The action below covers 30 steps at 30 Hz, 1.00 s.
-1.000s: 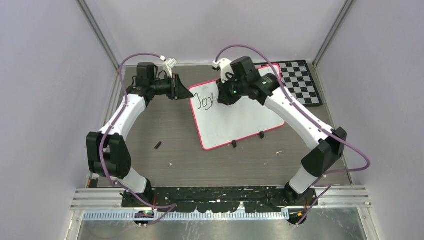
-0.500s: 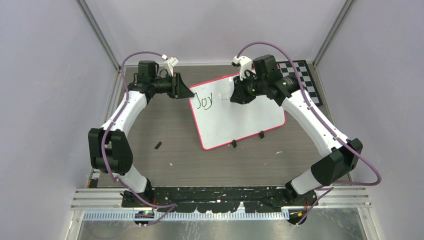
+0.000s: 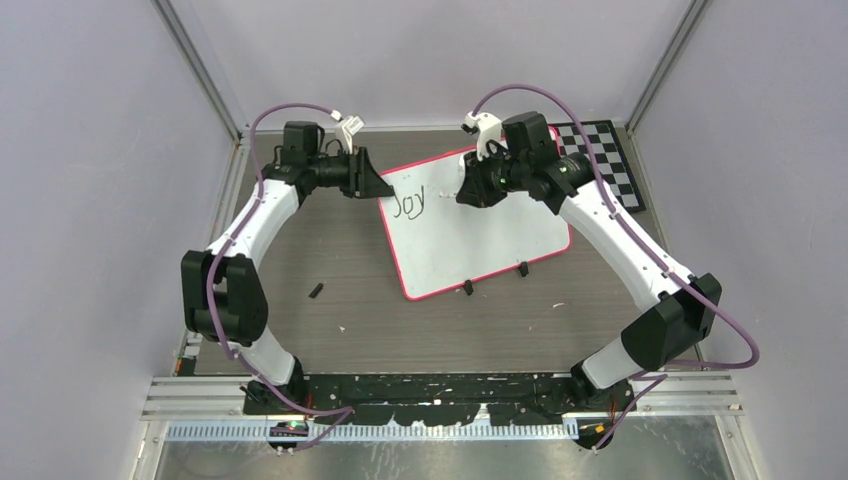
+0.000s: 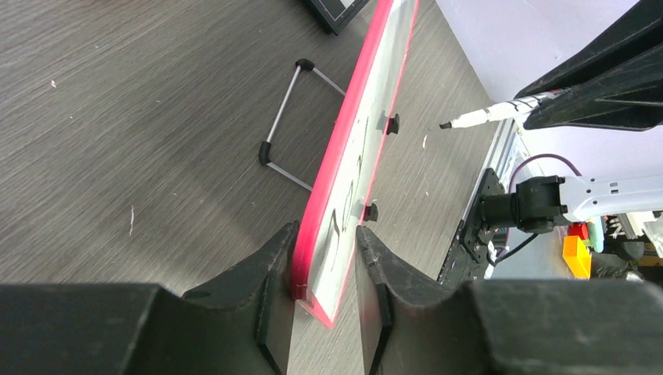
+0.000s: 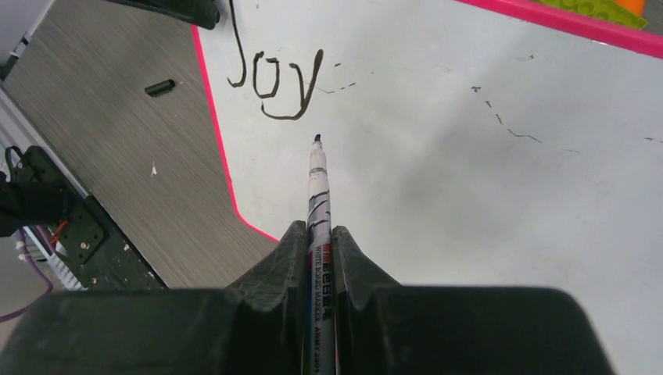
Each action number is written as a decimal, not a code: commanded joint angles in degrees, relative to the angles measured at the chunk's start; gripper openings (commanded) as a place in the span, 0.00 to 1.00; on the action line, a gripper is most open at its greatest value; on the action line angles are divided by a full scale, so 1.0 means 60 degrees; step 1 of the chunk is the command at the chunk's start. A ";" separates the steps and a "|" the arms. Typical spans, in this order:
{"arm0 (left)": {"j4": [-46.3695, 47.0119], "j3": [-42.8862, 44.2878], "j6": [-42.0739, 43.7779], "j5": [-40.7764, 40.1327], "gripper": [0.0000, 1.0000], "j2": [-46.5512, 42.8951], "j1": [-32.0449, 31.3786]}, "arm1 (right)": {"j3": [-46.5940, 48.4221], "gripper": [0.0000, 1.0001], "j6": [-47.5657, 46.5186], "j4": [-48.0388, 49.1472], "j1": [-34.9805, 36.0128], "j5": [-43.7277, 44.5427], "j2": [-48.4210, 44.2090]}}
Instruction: Write a sentence on the whiteboard
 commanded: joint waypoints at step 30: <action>0.0109 0.0131 0.0241 -0.0030 0.00 -0.0026 -0.0118 | 0.0841 0.00 0.0146 0.0625 0.0529 0.2076 0.1001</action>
